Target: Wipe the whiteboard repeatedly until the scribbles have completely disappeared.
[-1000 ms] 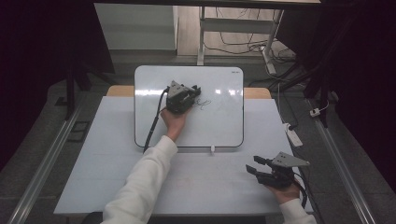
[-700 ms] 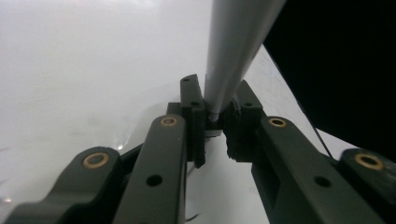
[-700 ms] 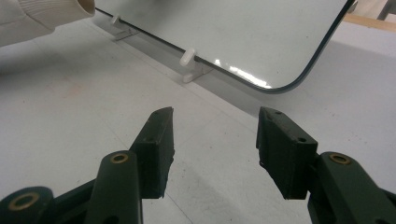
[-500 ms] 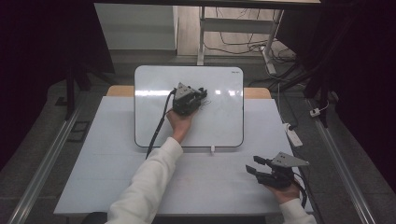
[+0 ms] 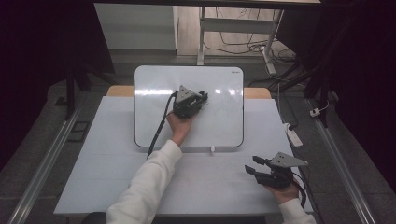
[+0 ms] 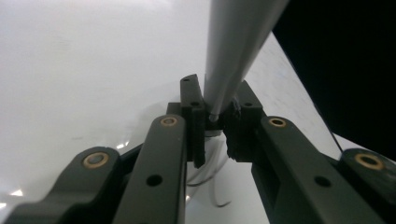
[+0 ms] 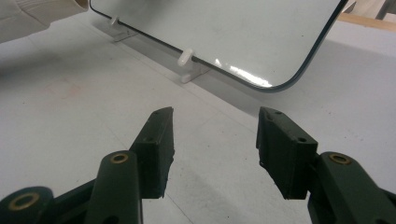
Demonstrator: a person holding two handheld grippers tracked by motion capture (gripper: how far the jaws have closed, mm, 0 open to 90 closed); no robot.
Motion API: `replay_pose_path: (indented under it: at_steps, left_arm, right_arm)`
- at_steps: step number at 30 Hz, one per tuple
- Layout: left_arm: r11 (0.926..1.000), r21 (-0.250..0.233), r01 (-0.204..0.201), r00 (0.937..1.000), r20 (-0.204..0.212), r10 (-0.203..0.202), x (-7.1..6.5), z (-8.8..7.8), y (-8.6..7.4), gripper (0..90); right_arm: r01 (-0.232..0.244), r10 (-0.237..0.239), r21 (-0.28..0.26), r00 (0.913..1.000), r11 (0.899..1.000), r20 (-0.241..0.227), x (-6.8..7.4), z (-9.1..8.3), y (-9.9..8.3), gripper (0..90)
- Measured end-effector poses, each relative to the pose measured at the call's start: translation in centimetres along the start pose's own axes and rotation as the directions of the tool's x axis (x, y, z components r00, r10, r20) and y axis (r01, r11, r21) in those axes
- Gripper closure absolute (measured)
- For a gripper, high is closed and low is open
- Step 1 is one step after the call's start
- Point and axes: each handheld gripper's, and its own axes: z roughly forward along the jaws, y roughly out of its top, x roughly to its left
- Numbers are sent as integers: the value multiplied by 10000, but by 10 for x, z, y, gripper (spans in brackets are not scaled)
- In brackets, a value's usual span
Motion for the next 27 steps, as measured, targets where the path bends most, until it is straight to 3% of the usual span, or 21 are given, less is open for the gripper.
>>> replay_pose_path:
  at_steps: [3,6,8,10,12,15,18,21,25,27]
  left_arm:
    - [9996,184,-237,9993,295,232,-12,4,-7,782]
    - [9958,394,-831,9957,439,813,-26,9,-13,782]
    - [9969,311,-722,9970,307,712,-20,6,-10,782]
    - [9997,75,-246,9997,-12,246,-6,-1,-6,782]
    - [9997,-96,227,9997,-53,-227,7,-9,-3,782]
    - [9999,100,-49,10000,69,48,1,-8,-8,781]
    - [9980,329,-532,9973,525,514,-20,3,-17,782]
    - [9977,303,-602,9968,552,584,-28,10,-16,782]
    - [9996,110,-252,9996,108,251,-10,3,-7,782]
    - [9992,160,-372,9993,75,371,-8,1,-5,782]
  right_arm:
    - [59,-59,26,10000,10000,-59,1,1,1,462]
    - [140,-139,71,9999,9999,-87,3,3,2,462]
    - [116,-116,85,9999,9999,-89,2,4,1,462]
    - [93,-93,77,9999,9999,-69,2,3,1,462]
    - [44,-44,20,10000,10000,-50,2,2,1,463]
    - [25,-25,7,10000,10000,-86,1,2,1,462]
    - [73,-71,93,9999,9999,-139,2,5,2,462]
    - [160,-158,129,9998,9998,-105,4,6,2,461]
    - [119,-118,72,9999,9999,-111,3,4,2,461]
    - [70,-69,47,9999,10000,-110,2,4,2,461]
